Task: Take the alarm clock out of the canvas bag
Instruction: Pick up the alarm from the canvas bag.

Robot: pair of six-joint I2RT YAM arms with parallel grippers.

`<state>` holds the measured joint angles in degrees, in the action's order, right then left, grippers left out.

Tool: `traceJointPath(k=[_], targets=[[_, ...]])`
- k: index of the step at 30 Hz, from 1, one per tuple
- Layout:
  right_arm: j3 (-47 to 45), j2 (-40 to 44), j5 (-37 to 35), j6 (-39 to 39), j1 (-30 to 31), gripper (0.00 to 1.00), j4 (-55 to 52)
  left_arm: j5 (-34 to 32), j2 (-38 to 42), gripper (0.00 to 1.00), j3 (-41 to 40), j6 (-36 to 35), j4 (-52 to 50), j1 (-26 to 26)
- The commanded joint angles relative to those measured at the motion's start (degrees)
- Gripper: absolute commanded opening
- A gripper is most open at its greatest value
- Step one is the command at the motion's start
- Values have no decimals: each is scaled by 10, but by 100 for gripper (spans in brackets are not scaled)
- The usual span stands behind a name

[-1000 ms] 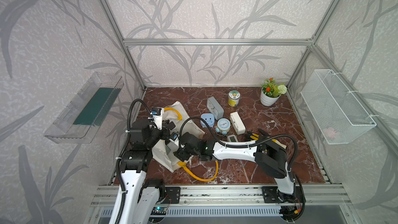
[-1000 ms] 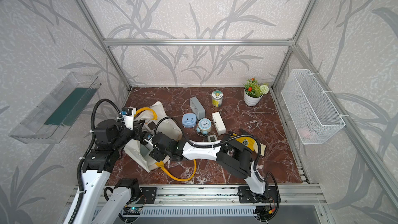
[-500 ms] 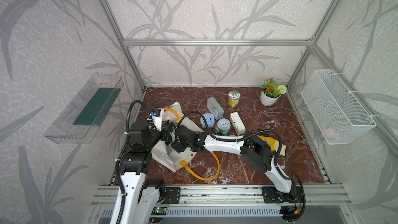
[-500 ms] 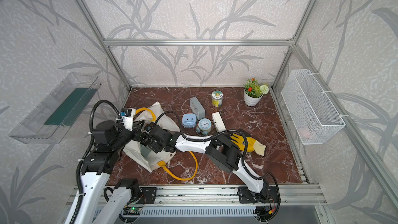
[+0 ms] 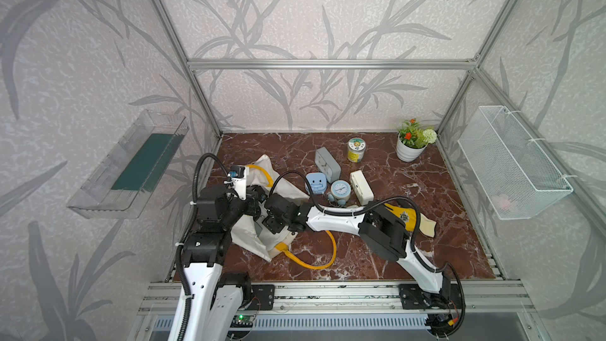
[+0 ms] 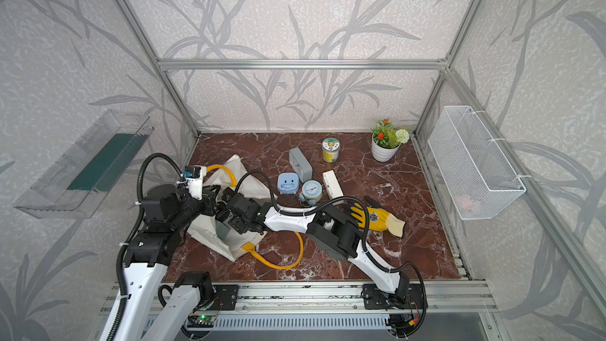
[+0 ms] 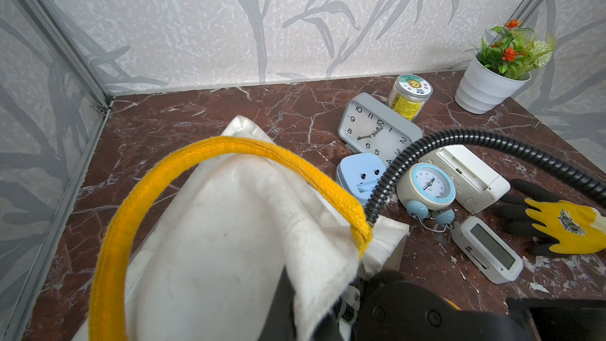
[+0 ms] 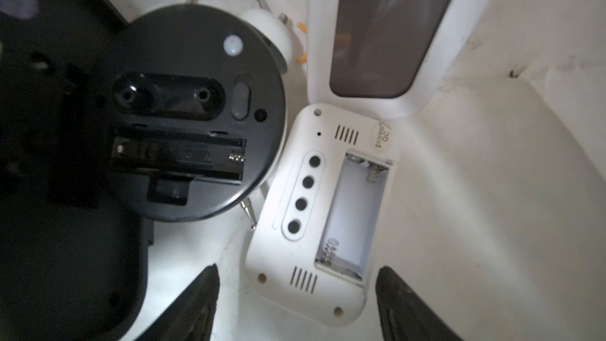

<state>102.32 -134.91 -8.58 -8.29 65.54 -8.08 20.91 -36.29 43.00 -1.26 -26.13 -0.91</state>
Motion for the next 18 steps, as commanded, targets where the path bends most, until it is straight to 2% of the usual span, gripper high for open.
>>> traceJointPath(k=[1,7,11,18], targets=[[21,-34,-3,-12,-12,75,-12,34,18,0,10,7,35,2],[29,-44,1,-24,-19,78,-3,41,23,0,5,13,34,2],[34,-47,3,-24,-25,62,-9,37,27,0,6,11,27,2],[-54,17,4,-14,-31,47,32,12,27,0,3,2,9,2]])
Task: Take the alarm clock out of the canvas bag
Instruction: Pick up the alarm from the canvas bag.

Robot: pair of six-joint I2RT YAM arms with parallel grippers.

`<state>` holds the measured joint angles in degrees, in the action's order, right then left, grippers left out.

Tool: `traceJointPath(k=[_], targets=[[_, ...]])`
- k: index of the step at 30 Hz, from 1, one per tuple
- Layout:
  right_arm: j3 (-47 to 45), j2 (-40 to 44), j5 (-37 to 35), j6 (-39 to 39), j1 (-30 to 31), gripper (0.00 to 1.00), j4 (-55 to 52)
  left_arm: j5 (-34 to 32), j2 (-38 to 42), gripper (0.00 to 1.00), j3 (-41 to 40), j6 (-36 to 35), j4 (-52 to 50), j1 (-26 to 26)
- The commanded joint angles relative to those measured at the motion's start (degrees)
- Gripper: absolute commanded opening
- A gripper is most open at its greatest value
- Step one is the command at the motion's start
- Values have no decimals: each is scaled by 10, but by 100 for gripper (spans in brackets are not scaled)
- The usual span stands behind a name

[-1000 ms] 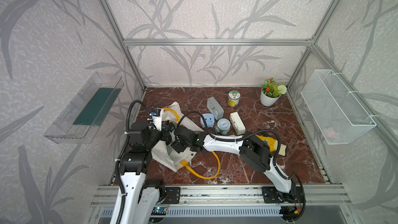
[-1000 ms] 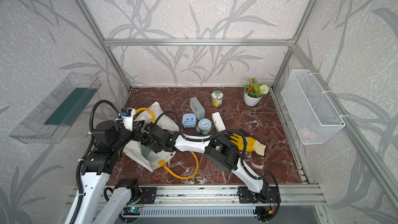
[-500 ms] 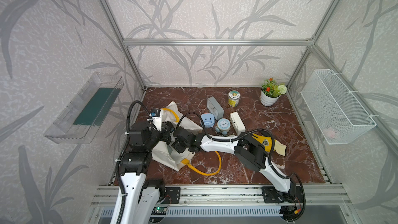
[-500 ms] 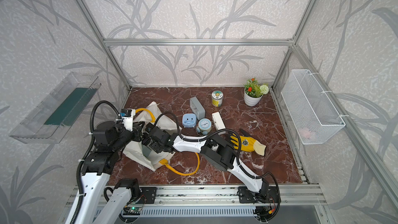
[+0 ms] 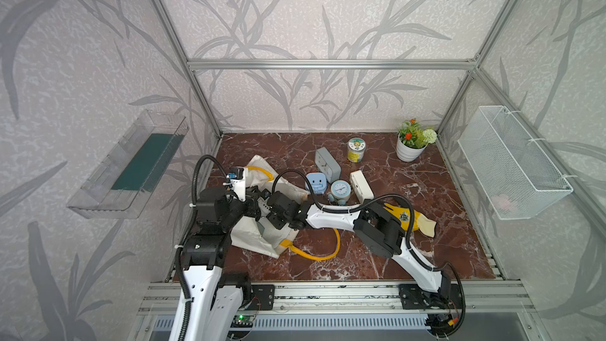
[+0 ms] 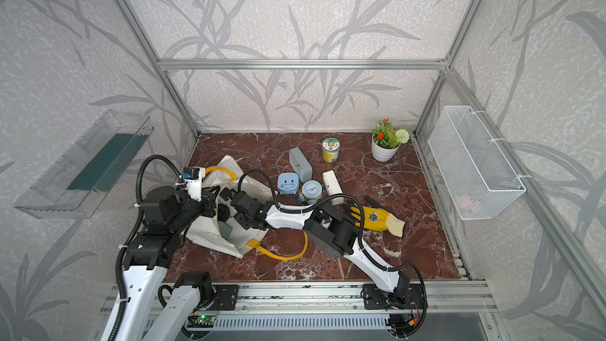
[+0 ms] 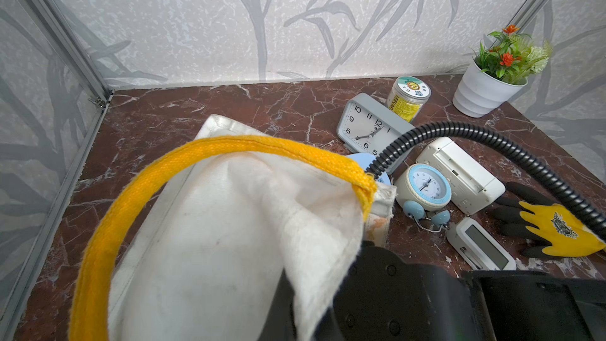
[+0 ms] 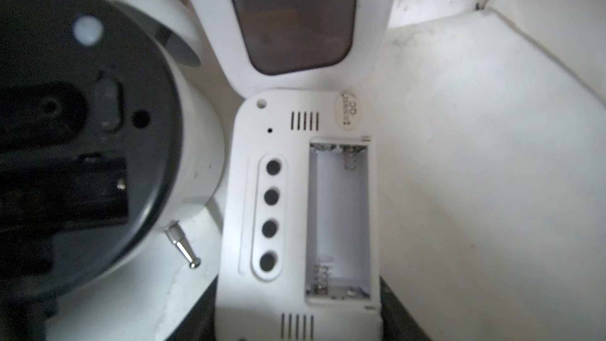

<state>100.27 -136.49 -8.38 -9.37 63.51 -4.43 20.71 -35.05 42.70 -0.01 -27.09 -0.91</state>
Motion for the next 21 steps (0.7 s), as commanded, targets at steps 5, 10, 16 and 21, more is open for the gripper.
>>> traceJointPath(k=[5,10,16,21], targets=[[-107,89,20,5,-10,44,6,-20,5,0,14,-26,-5,2],[-154,139,39,15,-11,43,-26,-39,-5,0,24,-42,-23,1],[-207,189,33,29,-11,40,-29,-42,-13,0,24,-44,-21,1],[-221,216,47,36,-11,39,-19,-65,-13,0,20,-46,-24,2]])
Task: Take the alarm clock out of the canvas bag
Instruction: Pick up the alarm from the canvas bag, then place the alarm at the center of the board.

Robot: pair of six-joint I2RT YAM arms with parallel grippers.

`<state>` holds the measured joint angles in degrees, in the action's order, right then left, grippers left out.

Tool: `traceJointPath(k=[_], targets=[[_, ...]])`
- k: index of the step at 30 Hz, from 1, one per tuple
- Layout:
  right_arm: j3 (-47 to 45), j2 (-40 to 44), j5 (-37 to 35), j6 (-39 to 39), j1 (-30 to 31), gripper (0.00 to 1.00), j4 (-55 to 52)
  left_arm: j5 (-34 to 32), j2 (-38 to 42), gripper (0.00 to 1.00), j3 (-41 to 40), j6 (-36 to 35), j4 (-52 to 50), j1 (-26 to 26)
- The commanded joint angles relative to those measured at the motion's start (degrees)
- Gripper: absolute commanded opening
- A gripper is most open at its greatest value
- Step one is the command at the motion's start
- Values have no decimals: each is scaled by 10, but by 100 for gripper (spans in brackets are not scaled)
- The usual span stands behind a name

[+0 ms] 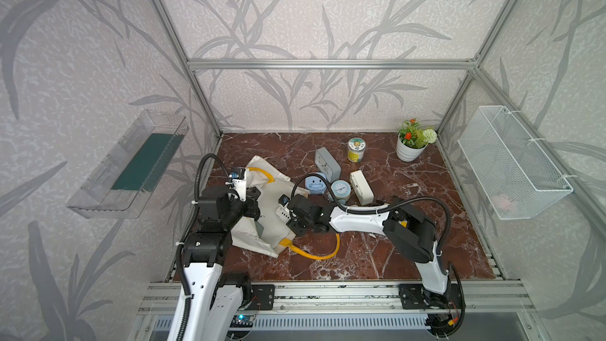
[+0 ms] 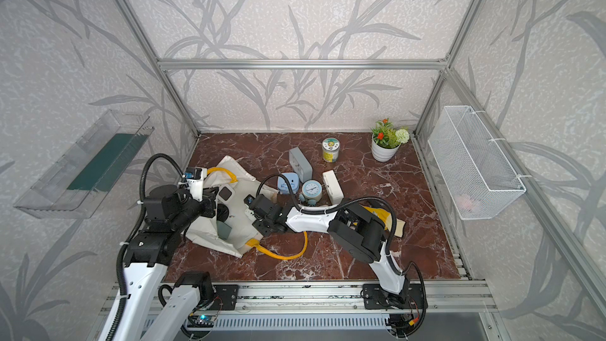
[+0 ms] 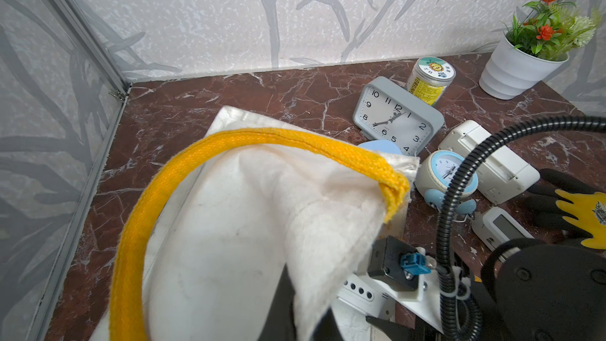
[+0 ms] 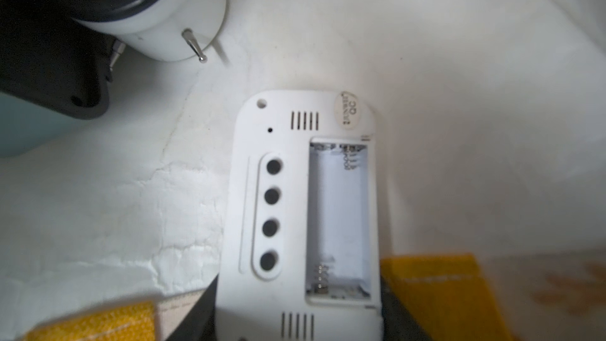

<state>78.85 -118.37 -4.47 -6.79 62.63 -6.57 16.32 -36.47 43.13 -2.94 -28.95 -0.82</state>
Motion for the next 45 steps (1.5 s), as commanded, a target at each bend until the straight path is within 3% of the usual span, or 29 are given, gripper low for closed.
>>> traceJointPath(k=[1,14,23,35,45], targets=[[-12,41,12,12,-2,39,9,-24,1,0,17,-18,-9,1],[-118,158,38,83,-7,39,97,-66,6,0,15,-32,-47,1],[-198,239,26,87,-77,39,119,-83,7,0,12,-41,-52,1],[-256,261,25,104,-155,39,99,-102,14,0,14,-56,-66,1],[-259,236,48,127,-156,38,52,-107,13,0,16,-60,-61,1]])
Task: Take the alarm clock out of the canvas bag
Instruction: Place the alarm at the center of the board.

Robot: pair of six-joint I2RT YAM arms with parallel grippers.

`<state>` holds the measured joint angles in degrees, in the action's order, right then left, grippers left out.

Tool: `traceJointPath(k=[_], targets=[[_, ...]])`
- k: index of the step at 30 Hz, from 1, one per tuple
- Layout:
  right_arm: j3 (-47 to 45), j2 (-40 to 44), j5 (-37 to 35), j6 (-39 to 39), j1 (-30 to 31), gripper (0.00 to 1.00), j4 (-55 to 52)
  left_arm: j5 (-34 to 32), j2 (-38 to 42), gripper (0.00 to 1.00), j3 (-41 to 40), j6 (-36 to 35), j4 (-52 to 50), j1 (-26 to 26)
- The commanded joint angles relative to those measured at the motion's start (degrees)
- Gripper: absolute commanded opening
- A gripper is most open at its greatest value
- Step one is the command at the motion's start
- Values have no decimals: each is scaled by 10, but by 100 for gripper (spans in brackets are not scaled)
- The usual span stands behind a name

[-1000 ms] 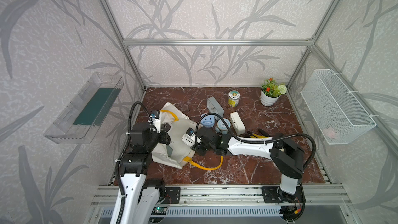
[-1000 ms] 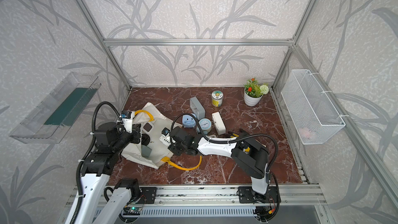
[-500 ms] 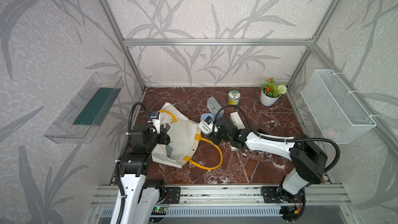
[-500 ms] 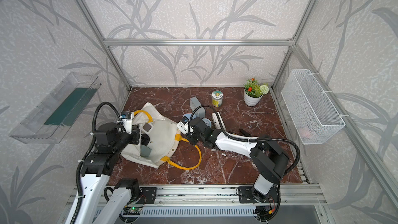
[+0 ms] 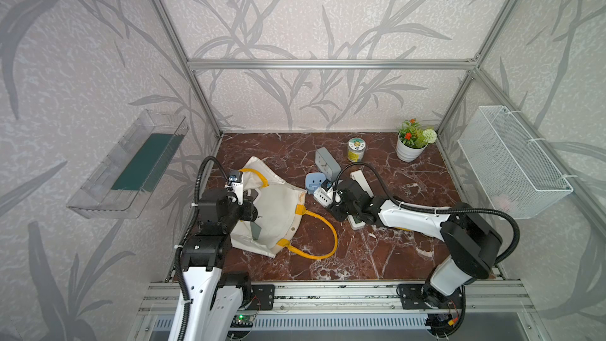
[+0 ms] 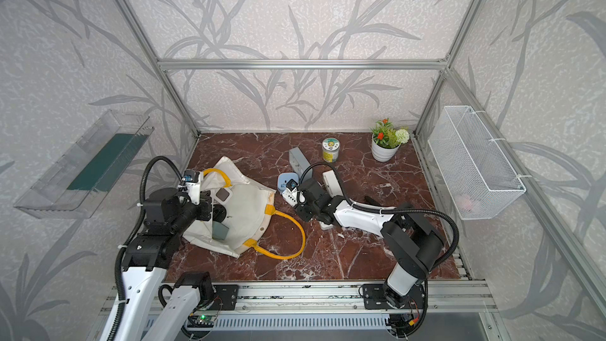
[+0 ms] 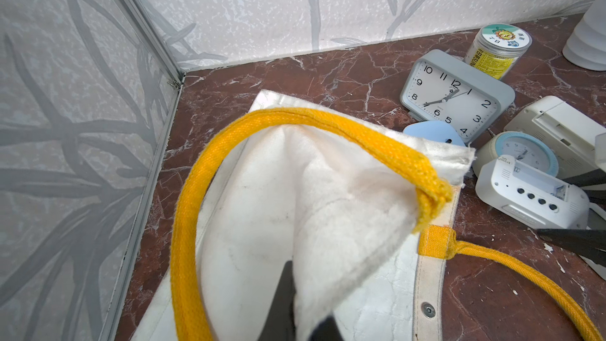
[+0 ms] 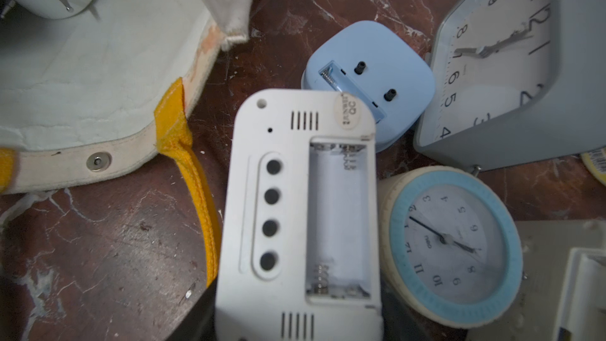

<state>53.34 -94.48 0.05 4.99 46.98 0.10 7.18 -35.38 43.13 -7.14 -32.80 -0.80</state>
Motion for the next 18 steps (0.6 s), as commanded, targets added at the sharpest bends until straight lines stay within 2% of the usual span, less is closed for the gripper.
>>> traceJointPath(k=[1,18], targets=[[-4,-6,0,11,0,39,-19,-15,2,0,16,-17,-21,0],[6,-37,10,17,1,42,-67,-2,-1,0,12,-5,-3,1]])
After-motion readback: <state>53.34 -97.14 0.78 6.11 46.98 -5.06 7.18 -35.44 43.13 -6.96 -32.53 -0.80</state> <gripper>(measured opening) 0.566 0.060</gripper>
